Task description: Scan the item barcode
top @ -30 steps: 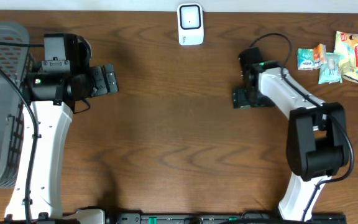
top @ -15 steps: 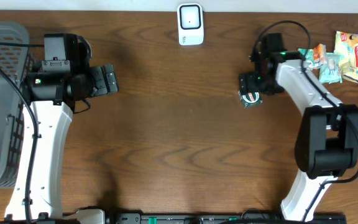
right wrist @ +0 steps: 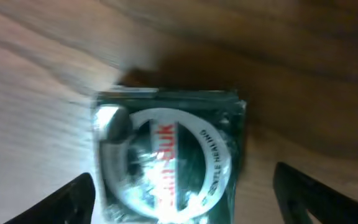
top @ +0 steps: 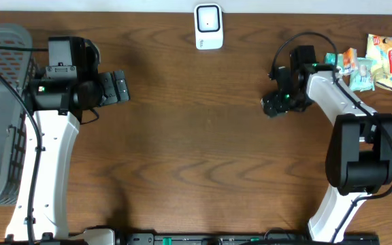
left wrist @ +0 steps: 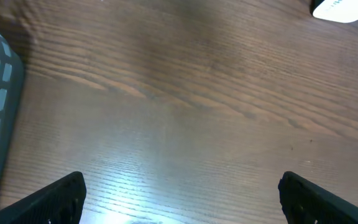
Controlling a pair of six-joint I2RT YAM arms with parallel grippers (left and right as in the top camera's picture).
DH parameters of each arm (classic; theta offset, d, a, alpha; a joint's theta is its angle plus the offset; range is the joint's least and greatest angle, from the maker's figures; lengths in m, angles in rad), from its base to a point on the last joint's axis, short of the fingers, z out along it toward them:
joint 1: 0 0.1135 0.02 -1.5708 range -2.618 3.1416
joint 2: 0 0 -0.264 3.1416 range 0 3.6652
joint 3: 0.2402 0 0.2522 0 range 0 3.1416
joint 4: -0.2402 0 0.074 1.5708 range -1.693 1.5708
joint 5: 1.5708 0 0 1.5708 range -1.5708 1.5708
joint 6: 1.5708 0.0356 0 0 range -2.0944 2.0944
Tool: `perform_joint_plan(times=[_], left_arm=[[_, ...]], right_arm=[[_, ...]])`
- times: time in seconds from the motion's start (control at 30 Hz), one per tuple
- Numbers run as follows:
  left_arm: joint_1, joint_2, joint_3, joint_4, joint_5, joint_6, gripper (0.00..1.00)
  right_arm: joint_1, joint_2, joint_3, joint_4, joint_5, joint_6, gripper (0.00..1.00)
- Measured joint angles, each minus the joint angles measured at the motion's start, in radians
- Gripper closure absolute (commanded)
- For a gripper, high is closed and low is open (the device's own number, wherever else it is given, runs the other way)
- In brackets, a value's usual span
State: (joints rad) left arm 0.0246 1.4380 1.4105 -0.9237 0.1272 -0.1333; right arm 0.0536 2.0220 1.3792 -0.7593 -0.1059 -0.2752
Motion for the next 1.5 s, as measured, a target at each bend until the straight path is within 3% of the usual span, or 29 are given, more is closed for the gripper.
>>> perform_joint_plan(times=[0.27, 0.67, 0.97, 1.27, 1.37, 1.43, 1.5], left_arm=[[0.000, 0.000, 0.000, 0.000, 0.000, 0.000, 0.02], [0.000, 0.000, 0.000, 0.000, 0.000, 0.000, 0.02], [0.000, 0.000, 0.000, 0.000, 0.000, 0.000, 0.02], [0.000, 0.000, 0.000, 0.000, 0.000, 0.000, 0.02], [0.000, 0.000, 0.000, 0.000, 0.000, 0.000, 0.02], [0.000, 0.000, 0.000, 0.000, 0.000, 0.000, 0.02], [0.000, 0.000, 0.000, 0.000, 0.000, 0.000, 0.02]], right_arm=[[0.006, -0.008, -0.061, 0.085, 0.036, -0.025, 0.10], [0.074, -0.008, -0.066, 0.103, 0.030, -0.076, 0.27], [0.086, -0.009, -0.066, 0.100, -0.021, -0.081, 0.26], [0.275, -0.010, -0.066, 0.113, -0.085, -0.084, 0.28], [0.335, -0.010, -0.064, 0.116, -0.076, -0.065, 0.25], [0.356, -0.009, -0.045, 0.096, -0.047, -0.012, 0.14], [0.357, -0.009, -0.008, 0.065, -0.006, 0.046, 0.09]])
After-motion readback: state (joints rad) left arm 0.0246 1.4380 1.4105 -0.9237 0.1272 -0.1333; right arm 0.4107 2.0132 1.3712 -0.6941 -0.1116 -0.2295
